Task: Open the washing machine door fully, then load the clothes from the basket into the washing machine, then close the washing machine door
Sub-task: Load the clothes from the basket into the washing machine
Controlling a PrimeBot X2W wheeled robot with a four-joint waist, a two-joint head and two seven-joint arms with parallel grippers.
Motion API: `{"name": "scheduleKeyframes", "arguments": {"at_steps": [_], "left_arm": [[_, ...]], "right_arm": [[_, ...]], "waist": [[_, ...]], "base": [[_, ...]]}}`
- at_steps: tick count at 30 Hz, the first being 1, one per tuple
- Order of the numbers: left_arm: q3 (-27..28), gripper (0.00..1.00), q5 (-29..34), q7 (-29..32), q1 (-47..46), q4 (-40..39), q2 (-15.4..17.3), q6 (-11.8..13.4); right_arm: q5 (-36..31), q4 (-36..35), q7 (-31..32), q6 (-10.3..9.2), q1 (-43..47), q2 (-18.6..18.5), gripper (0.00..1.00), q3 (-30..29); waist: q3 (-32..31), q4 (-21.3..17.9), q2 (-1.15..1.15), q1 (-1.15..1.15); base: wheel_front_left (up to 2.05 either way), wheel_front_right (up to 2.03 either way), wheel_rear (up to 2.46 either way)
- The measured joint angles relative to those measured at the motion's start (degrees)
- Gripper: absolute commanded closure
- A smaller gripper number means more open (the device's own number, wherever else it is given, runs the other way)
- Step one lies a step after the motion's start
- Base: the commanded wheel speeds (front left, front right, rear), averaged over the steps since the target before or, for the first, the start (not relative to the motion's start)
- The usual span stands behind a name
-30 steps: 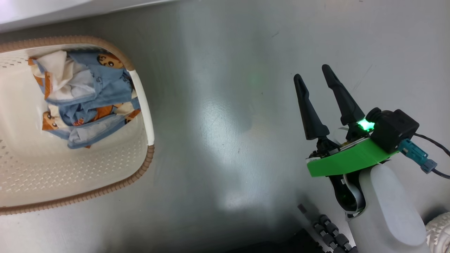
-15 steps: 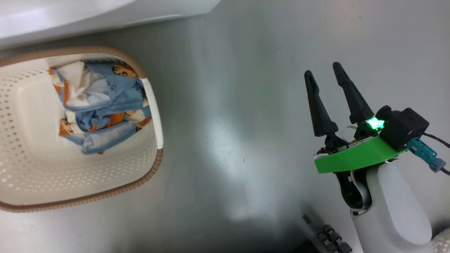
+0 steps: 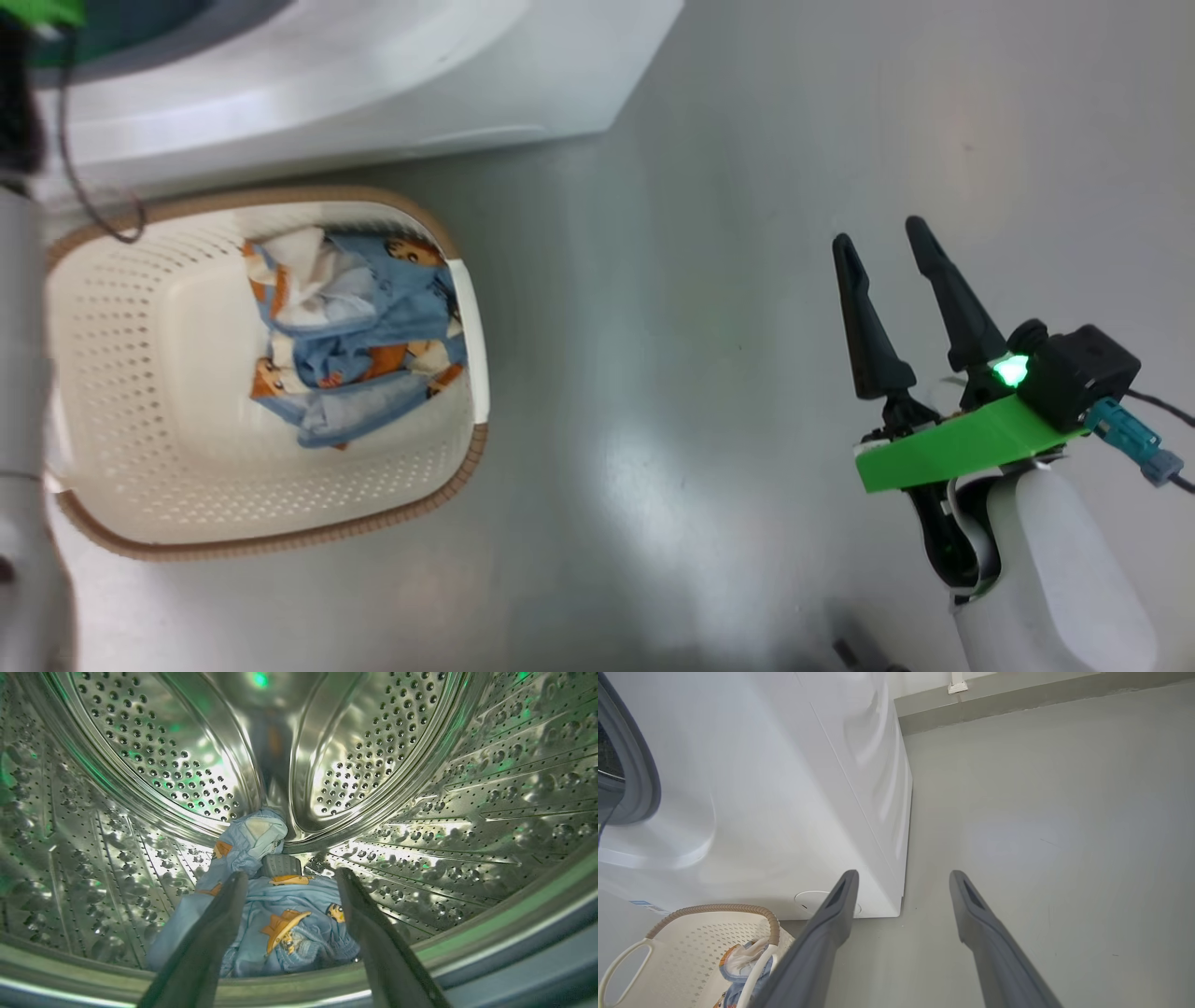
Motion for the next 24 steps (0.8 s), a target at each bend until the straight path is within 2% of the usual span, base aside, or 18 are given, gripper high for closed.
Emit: {"name": "scheduleKeyframes", "arguments": {"at_steps": [8, 24], "left_arm": [[0.1, 0.00, -0.7, -2.7, 8.6, -5.1, -1.0, 0.9], [2.7, 0.00, 1.0, -3.9, 32.2, -23.2, -0.8, 5.7]], "right_arm": [[-0.3, 0.6, 0.0, 0.00, 1.7, -0.4, 0.00, -0.1], [-1.2, 1.3, 0.0, 0.00, 6.7, -0.7, 0.00, -0.3]], "waist": [[-5.2, 1.7, 0.00, 0.00], [-14.8, 2.3, 0.00, 0.00]], "base": [[0.00, 0.00, 0.00], [0.00, 0.00, 0.00]]}}
